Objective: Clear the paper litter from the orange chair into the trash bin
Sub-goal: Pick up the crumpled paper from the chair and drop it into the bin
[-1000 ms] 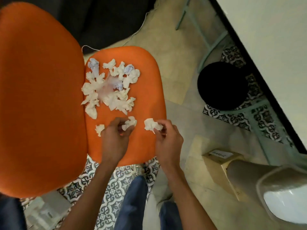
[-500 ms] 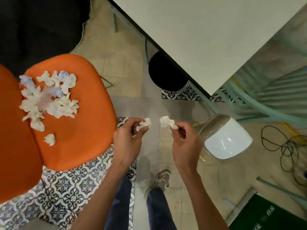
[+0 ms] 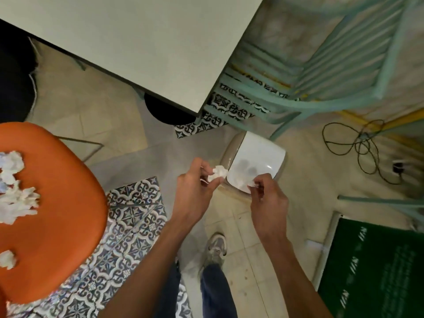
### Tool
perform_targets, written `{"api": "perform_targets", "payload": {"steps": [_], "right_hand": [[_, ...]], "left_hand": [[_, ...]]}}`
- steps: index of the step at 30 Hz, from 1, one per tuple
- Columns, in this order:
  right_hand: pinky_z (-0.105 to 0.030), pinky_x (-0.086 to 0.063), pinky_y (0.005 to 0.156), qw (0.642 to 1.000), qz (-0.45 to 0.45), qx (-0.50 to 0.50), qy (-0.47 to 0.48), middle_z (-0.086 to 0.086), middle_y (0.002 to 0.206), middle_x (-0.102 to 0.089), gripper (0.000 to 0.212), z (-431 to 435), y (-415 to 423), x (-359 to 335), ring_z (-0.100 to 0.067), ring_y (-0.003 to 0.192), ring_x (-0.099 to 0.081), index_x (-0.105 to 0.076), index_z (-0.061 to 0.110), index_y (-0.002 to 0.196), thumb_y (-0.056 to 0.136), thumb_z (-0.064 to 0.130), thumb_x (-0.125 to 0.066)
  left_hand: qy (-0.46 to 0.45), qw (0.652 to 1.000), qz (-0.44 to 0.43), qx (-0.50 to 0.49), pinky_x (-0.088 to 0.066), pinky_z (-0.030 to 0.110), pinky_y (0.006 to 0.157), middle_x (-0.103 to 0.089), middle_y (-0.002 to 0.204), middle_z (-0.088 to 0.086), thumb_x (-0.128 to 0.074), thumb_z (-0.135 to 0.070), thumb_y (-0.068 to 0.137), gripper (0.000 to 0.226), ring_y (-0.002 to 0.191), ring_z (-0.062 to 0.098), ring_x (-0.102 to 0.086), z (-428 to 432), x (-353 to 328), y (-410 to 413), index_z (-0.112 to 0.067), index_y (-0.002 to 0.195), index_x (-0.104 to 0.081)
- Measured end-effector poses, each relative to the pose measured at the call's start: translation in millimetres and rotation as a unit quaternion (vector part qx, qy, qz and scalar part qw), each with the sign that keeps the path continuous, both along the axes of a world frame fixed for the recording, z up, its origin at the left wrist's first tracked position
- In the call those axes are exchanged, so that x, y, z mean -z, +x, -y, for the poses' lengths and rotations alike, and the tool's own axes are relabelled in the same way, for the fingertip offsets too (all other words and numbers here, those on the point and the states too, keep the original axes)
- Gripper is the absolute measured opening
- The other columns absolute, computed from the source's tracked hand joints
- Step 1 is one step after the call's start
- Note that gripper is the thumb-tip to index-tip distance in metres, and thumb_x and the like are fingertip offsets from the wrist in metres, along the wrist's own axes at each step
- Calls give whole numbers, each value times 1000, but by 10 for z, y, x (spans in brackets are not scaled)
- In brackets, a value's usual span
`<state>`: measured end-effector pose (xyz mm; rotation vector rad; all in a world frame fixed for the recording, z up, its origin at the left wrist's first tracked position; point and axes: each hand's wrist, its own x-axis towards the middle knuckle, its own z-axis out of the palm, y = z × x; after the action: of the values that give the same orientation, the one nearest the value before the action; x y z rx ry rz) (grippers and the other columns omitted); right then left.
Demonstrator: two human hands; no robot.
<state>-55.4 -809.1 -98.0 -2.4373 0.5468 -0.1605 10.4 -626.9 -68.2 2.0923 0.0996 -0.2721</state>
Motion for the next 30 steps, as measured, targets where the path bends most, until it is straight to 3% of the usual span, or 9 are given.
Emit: {"api": "perform_targets", "payload": {"steps": [4, 8, 10, 14, 20, 25, 30], "right_hand": [[-37, -57, 55, 995, -24, -39, -88, -10, 95, -69, 29, 198, 49, 207, -35, 72, -68, -56, 17, 115, 95, 9, -75], [-35, -52, 46, 974, -60, -106, -190, -11, 85, -66, 51, 272, 190, 335, -36, 67, -68, -63, 13, 116, 74, 2, -89], [-36, -51, 44, 968, -77, -119, -208, -10, 82, -64, 51, 307, 244, 394, -35, 65, -67, -64, 14, 112, 70, 4, -92], [-37, -51, 45, 972, -81, -102, -197, -9, 83, -66, 41, 354, 248, 428, -37, 62, -68, -66, 14, 102, 71, -1, -88], [-39, -58, 53, 980, -64, -98, -164, -7, 101, -73, 37, 320, 158, 480, -37, 69, -74, -66, 16, 118, 86, 2, -79], [-43, -61, 68, 983, -71, -122, -116, -5, 128, -69, 42, 279, 216, 470, -35, 92, -76, -55, 23, 139, 100, 11, -67], [-40, -58, 73, 984, -81, -129, -96, -4, 126, -67, 27, 234, 333, 522, -34, 100, -73, -59, 21, 132, 105, 17, -61]], "left_hand": [[20, 996, 4, 84, -56, 26, 65, -75, 91, -9, -86, -24, 88, 37, 67, 8, -69, 308, 228, 65, -25, 95, -50], [63, 984, 32, 163, -57, 38, 68, -74, 90, -7, -81, -24, 92, 35, 71, 14, -69, 476, 398, 129, -26, 98, -47], [107, 972, 70, 198, -56, 42, 65, -71, 88, -6, -79, -24, 92, 36, 71, 22, -66, 553, 446, 150, -27, 99, -44], [174, 946, 124, 243, -56, 46, 64, -70, 95, -4, -76, -26, 94, 31, 73, 31, -67, 661, 523, 169, -28, 101, -46], [225, 927, 127, 271, -53, 40, 62, -70, 104, 1, -65, -22, 100, 20, 80, 33, -70, 785, 659, 168, -22, 115, -52], [204, 936, 101, 269, -57, 43, 65, -72, 110, 5, -64, -9, 97, 31, 87, 33, -71, 794, 791, 175, -18, 122, -50], [146, 953, 64, 258, -59, 43, 80, -70, 114, 8, -56, 3, 95, 34, 92, 28, -69, 745, 919, 189, -14, 124, -59]]}}
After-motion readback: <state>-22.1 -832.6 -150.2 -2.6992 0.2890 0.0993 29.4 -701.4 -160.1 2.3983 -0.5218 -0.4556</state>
